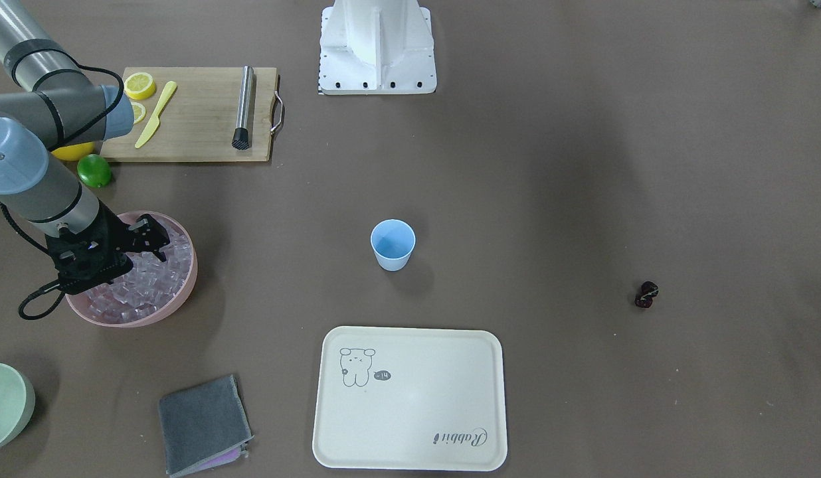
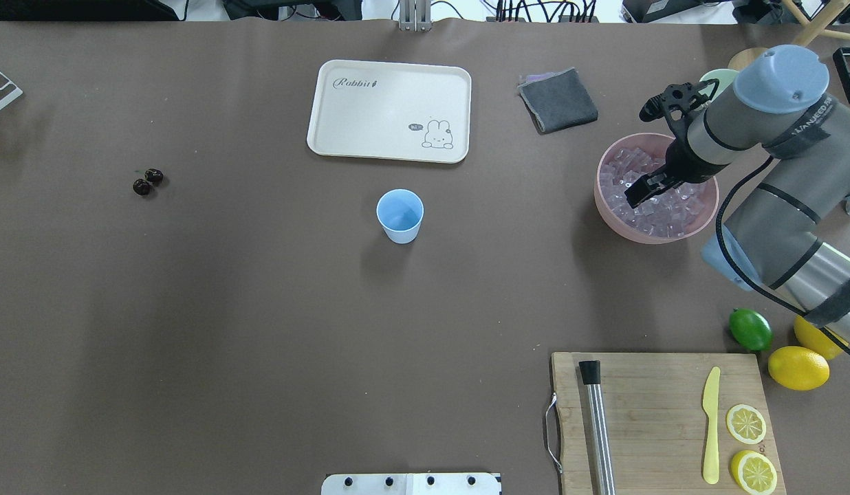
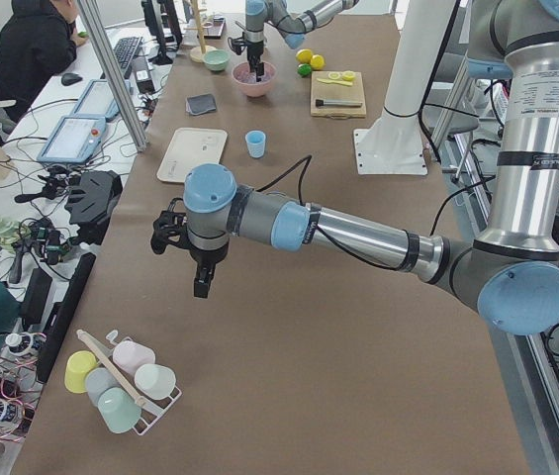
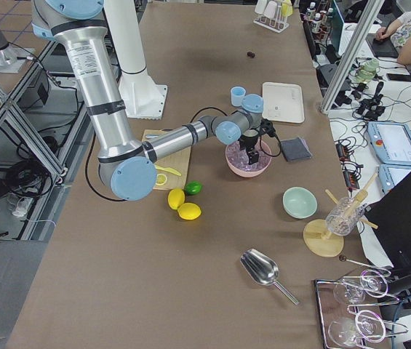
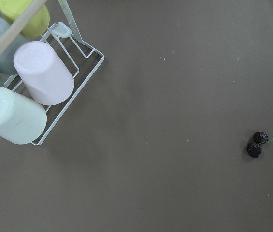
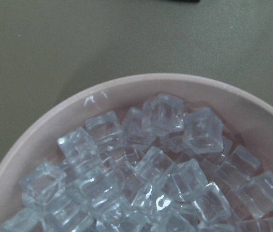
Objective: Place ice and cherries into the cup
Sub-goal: 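Lower the right gripper into the ice and grasp an ice cube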
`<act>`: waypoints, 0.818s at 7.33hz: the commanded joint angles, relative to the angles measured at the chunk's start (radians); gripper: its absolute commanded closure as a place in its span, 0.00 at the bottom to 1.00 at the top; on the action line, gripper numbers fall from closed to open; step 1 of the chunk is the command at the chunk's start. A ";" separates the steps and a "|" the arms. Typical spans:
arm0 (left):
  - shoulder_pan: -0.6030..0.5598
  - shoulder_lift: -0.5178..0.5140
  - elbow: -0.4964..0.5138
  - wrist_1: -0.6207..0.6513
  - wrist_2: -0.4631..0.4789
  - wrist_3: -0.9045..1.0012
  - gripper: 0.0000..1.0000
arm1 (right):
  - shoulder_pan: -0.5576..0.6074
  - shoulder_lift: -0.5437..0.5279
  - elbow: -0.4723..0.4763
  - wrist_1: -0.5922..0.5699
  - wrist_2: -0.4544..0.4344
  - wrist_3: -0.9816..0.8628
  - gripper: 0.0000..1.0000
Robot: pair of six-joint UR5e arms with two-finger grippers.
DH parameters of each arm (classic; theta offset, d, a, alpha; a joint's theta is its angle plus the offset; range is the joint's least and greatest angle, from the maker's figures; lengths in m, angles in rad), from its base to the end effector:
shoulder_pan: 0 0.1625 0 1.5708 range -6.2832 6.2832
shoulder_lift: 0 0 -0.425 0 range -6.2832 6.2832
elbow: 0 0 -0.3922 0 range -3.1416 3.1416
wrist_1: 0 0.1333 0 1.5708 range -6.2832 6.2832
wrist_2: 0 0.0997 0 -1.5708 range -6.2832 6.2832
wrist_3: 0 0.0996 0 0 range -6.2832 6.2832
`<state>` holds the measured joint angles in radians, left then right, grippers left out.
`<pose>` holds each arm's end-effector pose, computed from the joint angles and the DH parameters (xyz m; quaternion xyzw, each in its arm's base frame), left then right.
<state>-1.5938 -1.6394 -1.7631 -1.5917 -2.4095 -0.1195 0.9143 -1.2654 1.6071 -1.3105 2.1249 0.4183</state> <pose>-0.0712 -0.5208 0.5216 0.1087 0.4088 -0.0073 0.9061 -0.3189 -0.5464 0.4498 0.1112 -0.3704 -0.1897 0.9025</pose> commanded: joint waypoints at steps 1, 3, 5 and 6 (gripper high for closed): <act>0.000 0.000 -0.001 0.001 0.000 0.000 0.02 | -0.003 -0.003 0.001 0.004 -0.002 0.002 0.33; 0.000 0.003 -0.003 -0.001 0.000 0.000 0.02 | -0.002 -0.006 0.010 0.004 0.000 0.010 0.59; 0.000 0.004 0.001 -0.001 0.000 0.001 0.02 | -0.003 -0.014 0.031 0.005 0.001 0.062 0.99; 0.000 0.006 -0.001 0.001 0.000 0.003 0.02 | -0.003 -0.014 0.036 0.005 0.000 0.062 1.00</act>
<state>-1.5938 -1.6355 -1.7638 -1.5916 -2.4099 -0.1180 0.9109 -1.2779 1.6333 -1.3056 2.1255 0.4695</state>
